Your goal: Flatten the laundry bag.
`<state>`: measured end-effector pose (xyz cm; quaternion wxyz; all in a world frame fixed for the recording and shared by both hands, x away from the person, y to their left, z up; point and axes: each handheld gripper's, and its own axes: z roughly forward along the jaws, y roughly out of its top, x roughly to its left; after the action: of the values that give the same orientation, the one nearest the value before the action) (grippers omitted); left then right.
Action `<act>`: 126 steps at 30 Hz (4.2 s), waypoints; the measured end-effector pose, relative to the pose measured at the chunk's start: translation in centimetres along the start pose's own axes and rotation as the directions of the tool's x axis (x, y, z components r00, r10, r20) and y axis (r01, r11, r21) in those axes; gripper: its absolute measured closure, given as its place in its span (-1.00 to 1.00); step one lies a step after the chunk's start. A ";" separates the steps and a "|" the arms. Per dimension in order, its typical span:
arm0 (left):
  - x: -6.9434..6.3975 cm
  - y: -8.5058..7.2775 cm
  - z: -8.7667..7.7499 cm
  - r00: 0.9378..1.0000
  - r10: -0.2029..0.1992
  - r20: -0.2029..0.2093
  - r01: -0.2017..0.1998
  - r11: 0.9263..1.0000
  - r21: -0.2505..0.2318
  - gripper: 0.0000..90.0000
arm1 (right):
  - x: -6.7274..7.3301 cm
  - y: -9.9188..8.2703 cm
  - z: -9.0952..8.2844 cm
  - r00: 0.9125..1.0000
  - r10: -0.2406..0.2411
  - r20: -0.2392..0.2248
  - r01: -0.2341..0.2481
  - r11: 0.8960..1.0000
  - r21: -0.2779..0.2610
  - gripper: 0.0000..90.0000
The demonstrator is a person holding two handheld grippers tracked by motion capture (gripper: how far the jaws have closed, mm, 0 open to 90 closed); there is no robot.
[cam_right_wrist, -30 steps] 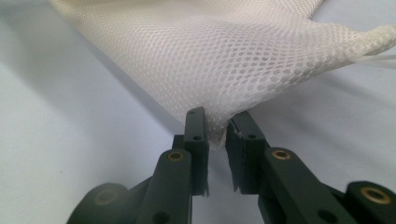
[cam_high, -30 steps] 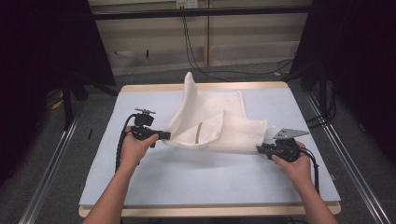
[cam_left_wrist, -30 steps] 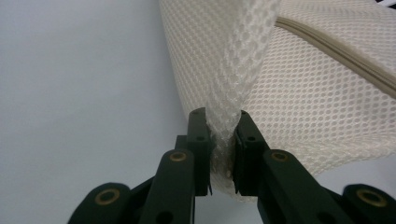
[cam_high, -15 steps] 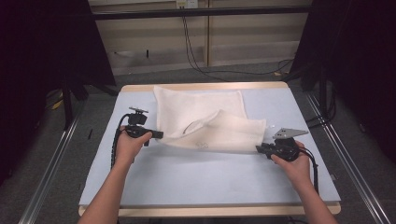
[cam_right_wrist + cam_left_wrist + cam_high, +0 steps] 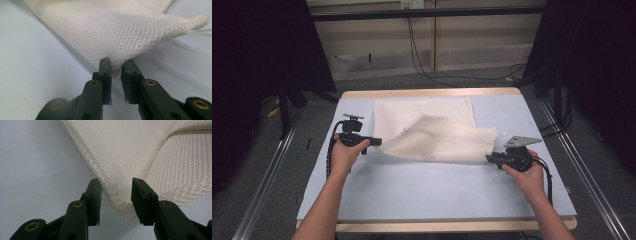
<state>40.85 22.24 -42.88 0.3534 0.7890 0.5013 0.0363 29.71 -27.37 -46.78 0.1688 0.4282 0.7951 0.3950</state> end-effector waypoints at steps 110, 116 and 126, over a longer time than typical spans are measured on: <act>0.1 -8.2 -3.2 0.991 0.121 0.056 -0.116 0.990 -0.080 0.93 | 0.0 -2.9 -1.8 0.988 -0.124 -0.098 0.124 0.992 -0.004 0.77; 0.1 -8.2 -3.2 0.991 0.114 0.068 -0.108 0.991 -0.081 0.93 | 0.0 -2.9 -1.8 0.987 -0.132 -0.087 0.133 0.991 0.006 0.78; 0.2 -8.3 -3.3 0.991 0.108 0.074 -0.101 0.991 -0.087 0.91 | -0.4 -3.0 -2.2 0.991 -0.114 -0.074 0.115 0.993 -0.003 0.78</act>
<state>33.24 26.20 -45.40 0.4028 0.7997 0.4431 0.0445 26.95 -29.72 -47.71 0.1613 0.3669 0.8242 0.4000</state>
